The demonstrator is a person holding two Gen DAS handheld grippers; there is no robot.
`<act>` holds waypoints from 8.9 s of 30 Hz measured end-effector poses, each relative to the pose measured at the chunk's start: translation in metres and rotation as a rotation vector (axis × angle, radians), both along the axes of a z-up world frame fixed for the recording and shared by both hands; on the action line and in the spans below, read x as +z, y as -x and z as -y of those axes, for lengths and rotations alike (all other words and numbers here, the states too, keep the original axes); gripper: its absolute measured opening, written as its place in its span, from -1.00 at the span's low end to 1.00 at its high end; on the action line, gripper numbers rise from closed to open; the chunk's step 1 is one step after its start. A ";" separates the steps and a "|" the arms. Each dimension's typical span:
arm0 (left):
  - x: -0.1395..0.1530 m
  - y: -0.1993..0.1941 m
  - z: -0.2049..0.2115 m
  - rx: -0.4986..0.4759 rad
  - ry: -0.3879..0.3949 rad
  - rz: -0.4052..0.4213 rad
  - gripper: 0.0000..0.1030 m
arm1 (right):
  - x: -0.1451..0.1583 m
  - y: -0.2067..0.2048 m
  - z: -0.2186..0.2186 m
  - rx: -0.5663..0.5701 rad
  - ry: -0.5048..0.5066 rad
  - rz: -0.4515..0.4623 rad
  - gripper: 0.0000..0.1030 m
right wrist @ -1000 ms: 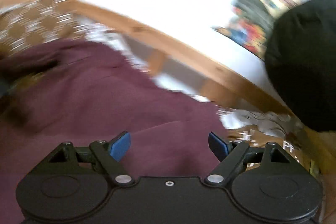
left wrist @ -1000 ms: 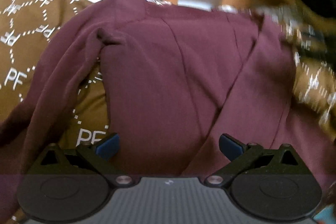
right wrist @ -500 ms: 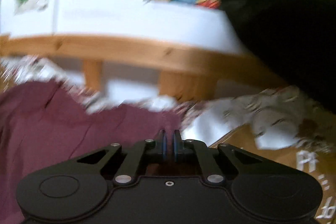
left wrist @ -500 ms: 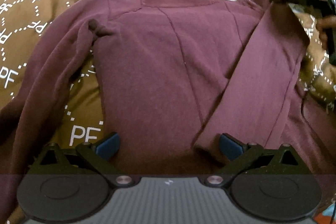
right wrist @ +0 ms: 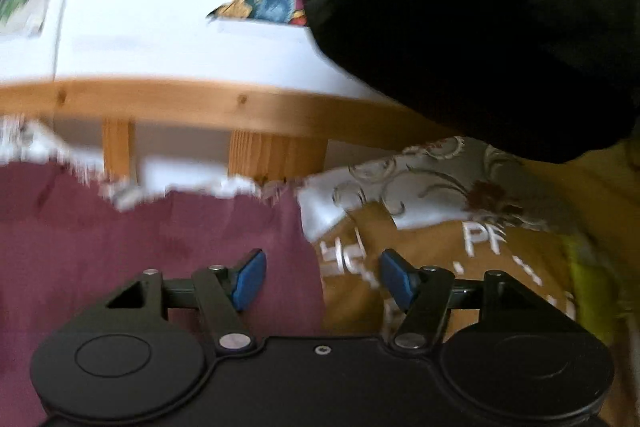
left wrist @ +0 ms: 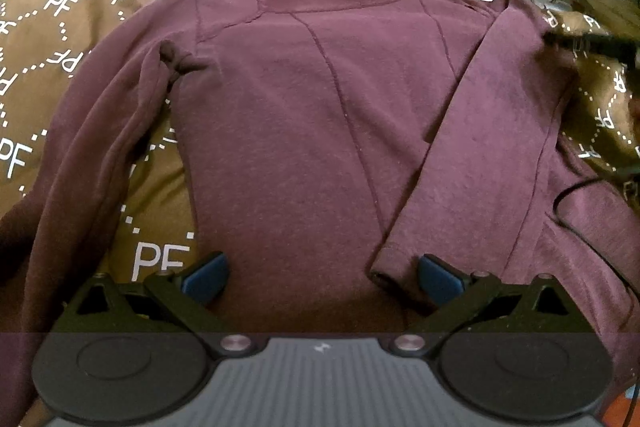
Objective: Fold small clothes
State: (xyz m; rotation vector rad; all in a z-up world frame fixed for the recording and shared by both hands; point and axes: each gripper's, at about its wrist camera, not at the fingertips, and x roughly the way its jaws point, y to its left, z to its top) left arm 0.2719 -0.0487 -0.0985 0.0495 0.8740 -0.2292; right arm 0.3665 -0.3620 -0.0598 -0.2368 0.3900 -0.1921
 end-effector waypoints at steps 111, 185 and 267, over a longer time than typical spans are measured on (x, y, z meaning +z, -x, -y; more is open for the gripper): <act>0.070 -0.118 -0.129 0.153 0.100 0.190 0.69 | -0.041 0.115 -0.069 0.219 -0.477 -0.296 0.47; 0.091 0.152 -0.038 -0.025 -0.161 0.101 0.99 | 0.048 0.262 -0.116 0.576 0.309 -0.264 0.99; 0.107 0.201 -0.044 -0.067 -0.182 0.203 -0.86 | 0.012 0.280 -0.150 0.464 0.533 -0.358 -0.83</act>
